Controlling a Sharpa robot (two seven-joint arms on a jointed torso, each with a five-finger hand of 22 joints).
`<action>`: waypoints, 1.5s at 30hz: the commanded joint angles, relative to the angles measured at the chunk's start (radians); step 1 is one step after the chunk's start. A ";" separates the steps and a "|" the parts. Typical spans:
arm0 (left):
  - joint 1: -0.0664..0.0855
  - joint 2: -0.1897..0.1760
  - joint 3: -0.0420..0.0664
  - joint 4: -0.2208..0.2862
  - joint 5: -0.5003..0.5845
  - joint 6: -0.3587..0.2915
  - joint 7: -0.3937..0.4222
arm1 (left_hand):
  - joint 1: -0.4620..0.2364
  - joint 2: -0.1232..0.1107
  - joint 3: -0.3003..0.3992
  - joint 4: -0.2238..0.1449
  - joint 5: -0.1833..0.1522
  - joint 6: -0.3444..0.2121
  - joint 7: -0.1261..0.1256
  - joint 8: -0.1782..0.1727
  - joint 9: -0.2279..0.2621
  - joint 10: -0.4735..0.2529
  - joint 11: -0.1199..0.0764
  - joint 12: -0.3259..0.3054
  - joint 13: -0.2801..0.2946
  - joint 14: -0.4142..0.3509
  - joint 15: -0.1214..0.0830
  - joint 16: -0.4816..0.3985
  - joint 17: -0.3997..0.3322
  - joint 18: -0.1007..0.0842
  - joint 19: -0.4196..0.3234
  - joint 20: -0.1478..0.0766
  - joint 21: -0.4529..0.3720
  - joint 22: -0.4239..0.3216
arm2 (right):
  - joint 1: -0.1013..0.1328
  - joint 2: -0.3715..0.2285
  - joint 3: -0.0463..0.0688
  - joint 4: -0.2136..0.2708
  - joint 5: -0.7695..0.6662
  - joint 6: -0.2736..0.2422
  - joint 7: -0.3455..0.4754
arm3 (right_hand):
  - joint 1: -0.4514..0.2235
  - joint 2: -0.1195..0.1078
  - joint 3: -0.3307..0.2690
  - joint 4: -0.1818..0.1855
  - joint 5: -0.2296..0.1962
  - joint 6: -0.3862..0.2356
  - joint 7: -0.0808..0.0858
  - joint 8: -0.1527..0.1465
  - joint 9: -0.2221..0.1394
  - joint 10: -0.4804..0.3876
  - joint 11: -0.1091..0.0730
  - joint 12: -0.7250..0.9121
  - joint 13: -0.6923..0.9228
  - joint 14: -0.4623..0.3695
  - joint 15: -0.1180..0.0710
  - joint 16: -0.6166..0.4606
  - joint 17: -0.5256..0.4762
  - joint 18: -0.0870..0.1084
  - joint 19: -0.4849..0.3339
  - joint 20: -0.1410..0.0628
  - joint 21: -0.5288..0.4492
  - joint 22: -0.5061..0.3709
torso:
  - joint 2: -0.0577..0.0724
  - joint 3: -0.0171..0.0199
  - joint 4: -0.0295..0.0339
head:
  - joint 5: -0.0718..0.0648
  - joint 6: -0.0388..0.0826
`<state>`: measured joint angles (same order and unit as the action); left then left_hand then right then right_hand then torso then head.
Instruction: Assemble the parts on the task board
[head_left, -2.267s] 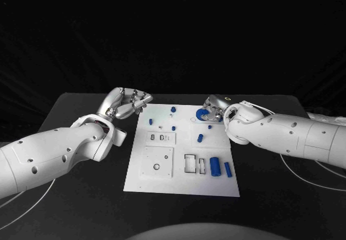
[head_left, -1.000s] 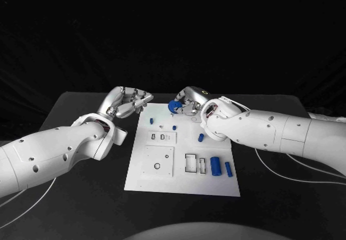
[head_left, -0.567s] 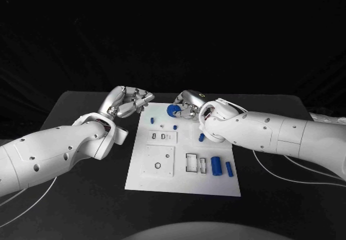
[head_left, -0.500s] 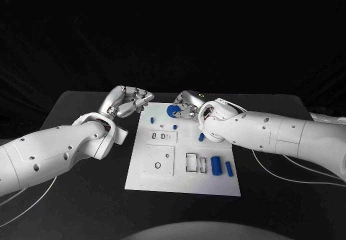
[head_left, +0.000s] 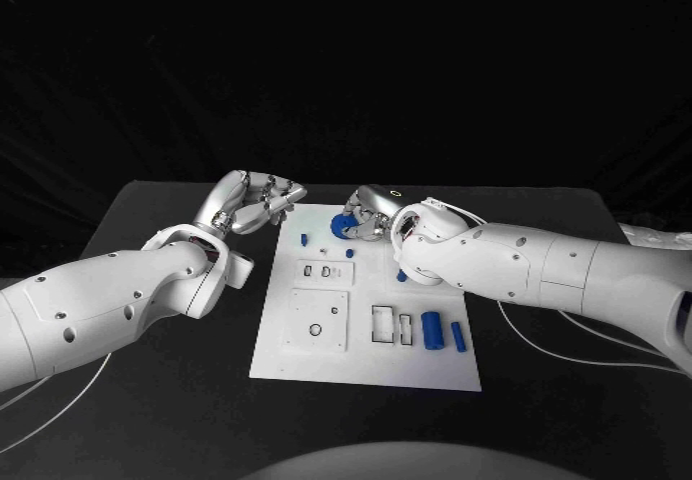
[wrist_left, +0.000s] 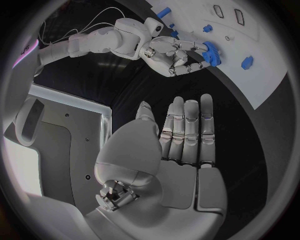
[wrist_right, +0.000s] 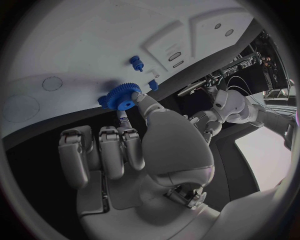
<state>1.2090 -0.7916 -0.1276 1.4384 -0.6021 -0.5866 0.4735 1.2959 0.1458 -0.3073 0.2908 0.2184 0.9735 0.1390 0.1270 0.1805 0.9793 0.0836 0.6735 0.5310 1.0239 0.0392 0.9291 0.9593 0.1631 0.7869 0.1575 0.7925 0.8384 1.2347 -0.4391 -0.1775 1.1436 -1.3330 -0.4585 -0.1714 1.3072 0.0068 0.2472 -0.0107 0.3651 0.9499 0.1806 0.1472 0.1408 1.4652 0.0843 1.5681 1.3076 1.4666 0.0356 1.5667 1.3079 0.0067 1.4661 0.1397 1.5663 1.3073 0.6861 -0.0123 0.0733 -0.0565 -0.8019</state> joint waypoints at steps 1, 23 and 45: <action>0.003 -0.001 0.001 0.005 0.001 0.001 0.009 | 0.006 0.005 -0.008 0.000 0.006 0.000 -0.001 0.002 0.001 0.001 -0.005 -0.004 -0.001 0.006 -0.003 -0.003 -0.001 0.016 0.007 0.000 -0.005 -0.001 | -0.001 0.006 0.000 -0.007 -0.029 0.015 -0.003 | 0.006 0.010 0.008 0.003 0.002 0.043 -0.025 0.027 0.065 0.106 0.007 0.003 0.263 0.104 0.005 0.004 0.263 -0.007 0.105 0.010 0.004 0.263 | 0.000 -0.0008 0.0008 | 0.001 0.001; 0.003 -0.005 0.001 0.011 0.000 0.000 0.009 | 0.006 0.005 -0.008 0.000 0.006 0.000 -0.001 0.002 0.001 0.001 -0.005 -0.004 -0.001 0.006 -0.003 -0.003 -0.001 0.016 0.007 0.000 -0.005 -0.001 | -0.002 0.031 0.000 -0.041 -0.086 0.033 -0.037 | 0.005 0.008 0.012 0.002 -0.015 0.039 -0.023 0.021 0.067 0.106 0.010 0.003 0.263 0.104 0.008 0.004 0.263 -0.007 0.105 0.012 0.004 0.263 | -0.001 -0.0003 0.0005 | 0.002 0.002; 0.003 0.002 0.006 0.007 0.003 0.003 0.011 | 0.006 0.005 -0.009 0.000 0.006 0.000 -0.001 0.002 0.001 0.002 -0.005 -0.004 -0.002 0.006 -0.003 -0.006 -0.004 0.017 0.009 0.000 -0.007 -0.002 | -0.003 0.034 0.000 -0.041 -0.110 0.064 -0.069 | -0.005 -0.011 0.040 0.013 -0.062 -0.126 -0.017 -0.085 0.024 0.106 0.003 0.003 0.263 0.104 0.007 0.004 0.263 -0.007 0.105 0.016 0.004 0.263 | -0.001 0.0001 0.0014 | -0.001 0.005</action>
<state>1.2091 -0.7922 -0.1230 1.4440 -0.6020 -0.5869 0.4737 1.2959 0.1458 -0.3129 0.2906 0.2184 0.9735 0.1390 0.1270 0.1805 0.9793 0.0836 0.6735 0.5296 1.0239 0.0392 0.9291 0.9565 0.1632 0.7869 0.1575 0.7879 0.8377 1.2308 -0.4047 -0.1780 1.1041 -1.4260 -0.4104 -0.2255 1.3136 0.0128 0.2881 0.0047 0.3070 0.8310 0.1644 0.0665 0.1720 1.4647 0.0936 1.5681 1.3076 1.4665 0.0501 1.5667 1.3074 0.0068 1.4661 0.1614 1.5663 1.3077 0.6854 -0.0129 0.0732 -0.0587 -0.7969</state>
